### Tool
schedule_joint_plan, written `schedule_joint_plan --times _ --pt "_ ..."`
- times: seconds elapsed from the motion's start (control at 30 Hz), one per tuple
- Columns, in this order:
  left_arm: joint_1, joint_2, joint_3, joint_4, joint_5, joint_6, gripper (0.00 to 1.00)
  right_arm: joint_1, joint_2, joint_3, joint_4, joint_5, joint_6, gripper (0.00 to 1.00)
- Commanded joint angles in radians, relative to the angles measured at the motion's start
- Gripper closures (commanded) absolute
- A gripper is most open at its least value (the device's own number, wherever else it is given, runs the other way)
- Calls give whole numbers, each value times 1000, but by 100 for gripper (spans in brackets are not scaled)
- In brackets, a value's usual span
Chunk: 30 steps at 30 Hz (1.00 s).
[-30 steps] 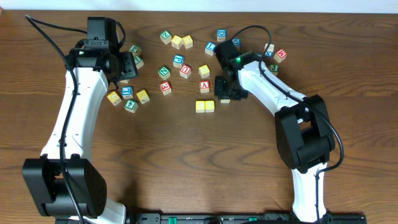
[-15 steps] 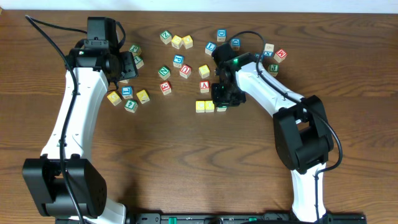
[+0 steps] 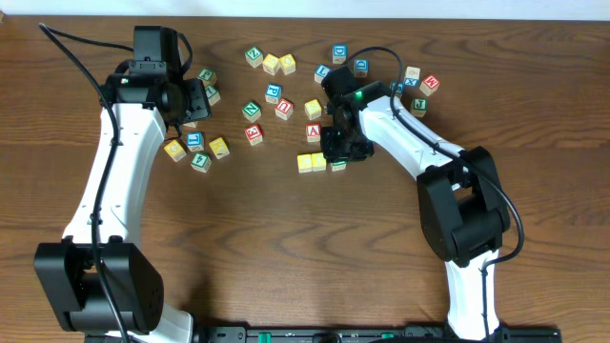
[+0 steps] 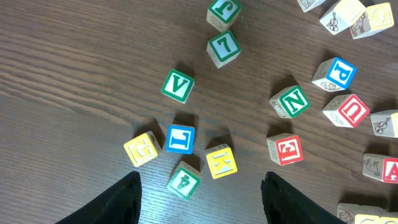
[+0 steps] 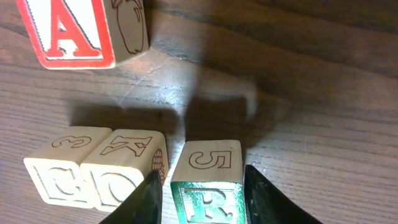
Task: Spell out CORL
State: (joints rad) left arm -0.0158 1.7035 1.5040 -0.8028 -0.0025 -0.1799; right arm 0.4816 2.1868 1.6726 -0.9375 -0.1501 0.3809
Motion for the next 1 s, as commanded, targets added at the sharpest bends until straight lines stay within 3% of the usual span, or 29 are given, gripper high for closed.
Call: schedule_joint_plan --times 0.0,0.63,0.83,0.97 --pt "4 10 -10 4 2 2 39 6 13 -6 6 -10 -12 63" --pt "4 10 -10 3 2 2 39 -16 -123 9 -42 -14 -12 62" --pt "4 10 -10 3 2 2 39 -16 -159 8 -104 -9 -12 66" --pt "4 10 -10 3 2 2 39 -16 -155 2 -148 21 -12 74"
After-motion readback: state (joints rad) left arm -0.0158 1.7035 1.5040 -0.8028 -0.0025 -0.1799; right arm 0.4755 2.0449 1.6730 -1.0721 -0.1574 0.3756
